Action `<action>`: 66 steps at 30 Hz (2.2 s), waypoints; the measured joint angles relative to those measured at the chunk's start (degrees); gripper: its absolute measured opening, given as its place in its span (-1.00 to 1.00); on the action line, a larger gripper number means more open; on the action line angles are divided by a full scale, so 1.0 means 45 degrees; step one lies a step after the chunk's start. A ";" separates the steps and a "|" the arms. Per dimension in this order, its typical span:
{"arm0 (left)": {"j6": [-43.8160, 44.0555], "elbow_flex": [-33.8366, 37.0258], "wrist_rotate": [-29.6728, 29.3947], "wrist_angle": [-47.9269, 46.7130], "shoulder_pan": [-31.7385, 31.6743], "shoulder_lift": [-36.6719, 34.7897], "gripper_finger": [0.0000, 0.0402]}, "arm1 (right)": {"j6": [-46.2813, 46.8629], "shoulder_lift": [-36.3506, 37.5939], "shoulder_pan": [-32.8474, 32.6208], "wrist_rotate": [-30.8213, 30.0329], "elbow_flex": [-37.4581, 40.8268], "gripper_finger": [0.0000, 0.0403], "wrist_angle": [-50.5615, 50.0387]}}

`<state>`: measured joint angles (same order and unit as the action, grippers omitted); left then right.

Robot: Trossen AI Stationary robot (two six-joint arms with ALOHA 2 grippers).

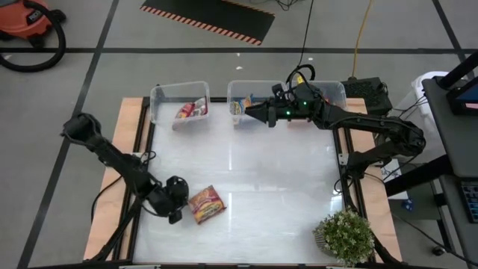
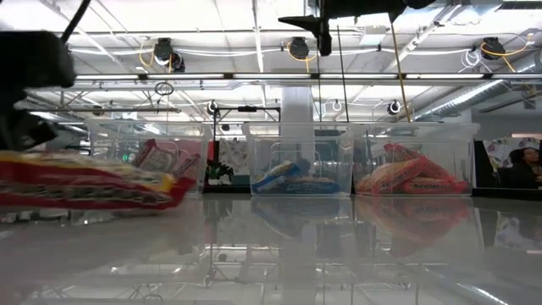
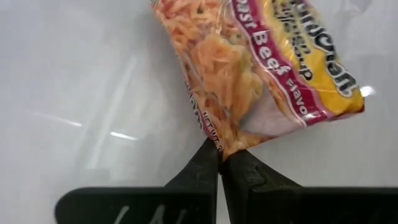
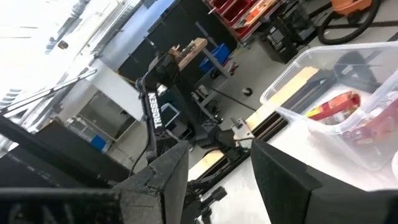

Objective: Sort Maruchan noodles
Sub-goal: Put the red noodle pack into the left transparent bin

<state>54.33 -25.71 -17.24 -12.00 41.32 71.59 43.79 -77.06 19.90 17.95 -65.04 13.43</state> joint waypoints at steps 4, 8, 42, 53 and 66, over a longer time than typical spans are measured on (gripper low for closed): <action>-0.1600 -0.1269 0.0013 -0.1329 -0.0991 -0.0072 -0.96 | 0.0220 0.0000 0.0002 0.0504 0.0000 -0.18 0.0000; -0.3417 -0.2818 0.0003 -0.2819 -0.1991 -0.0087 -0.96 | 0.0763 0.0000 -0.0072 0.0935 0.0000 -0.18 -0.0006; -0.8394 -1.0773 -0.2873 -0.6704 -0.8767 -0.0101 -0.97 | -0.0342 0.4746 -0.2736 0.0262 0.0686 -0.18 -0.4225; -0.7777 -1.1119 -0.3184 -0.7012 -1.1680 -0.0171 -0.97 | 0.0018 0.6894 -0.2952 -0.0951 0.1791 -0.18 -0.4211; -0.5870 -1.1124 -0.3301 -0.9319 -1.4958 -0.0184 -0.97 | -0.0552 0.7541 -0.2229 -0.2096 0.1957 -0.18 -0.4913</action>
<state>27.91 -75.77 -32.10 -53.94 -25.99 70.76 41.31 -43.12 9.87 8.52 -56.23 -8.68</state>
